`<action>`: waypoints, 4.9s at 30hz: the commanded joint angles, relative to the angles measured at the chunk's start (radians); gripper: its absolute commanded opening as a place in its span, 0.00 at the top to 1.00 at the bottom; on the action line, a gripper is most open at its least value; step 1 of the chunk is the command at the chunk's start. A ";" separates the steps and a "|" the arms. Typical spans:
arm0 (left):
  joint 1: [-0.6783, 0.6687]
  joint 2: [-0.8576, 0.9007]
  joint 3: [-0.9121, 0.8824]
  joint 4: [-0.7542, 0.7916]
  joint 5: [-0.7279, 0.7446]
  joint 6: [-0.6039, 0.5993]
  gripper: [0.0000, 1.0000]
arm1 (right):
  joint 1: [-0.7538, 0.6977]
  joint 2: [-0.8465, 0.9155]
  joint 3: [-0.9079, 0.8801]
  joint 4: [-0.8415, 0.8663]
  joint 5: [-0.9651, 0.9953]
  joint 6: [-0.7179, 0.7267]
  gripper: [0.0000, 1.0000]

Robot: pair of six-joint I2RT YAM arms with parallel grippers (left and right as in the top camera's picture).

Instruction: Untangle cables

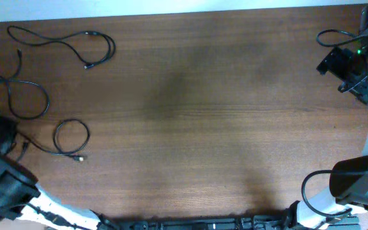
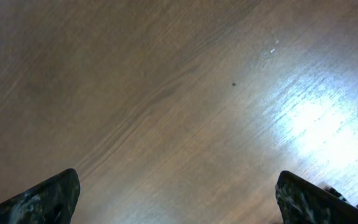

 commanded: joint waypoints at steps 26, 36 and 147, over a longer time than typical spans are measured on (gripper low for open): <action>-0.724 -0.180 0.574 -0.695 0.218 0.355 0.01 | 0.141 -0.159 0.004 -0.208 -0.329 -0.280 0.02; -0.724 -0.180 0.574 -0.695 0.218 0.354 0.01 | 0.502 -0.908 -0.226 -0.222 -0.216 -0.227 0.02; -0.877 -2.057 -1.319 0.285 -0.219 0.366 0.02 | 0.290 -1.769 -1.875 1.396 -0.134 -0.520 0.02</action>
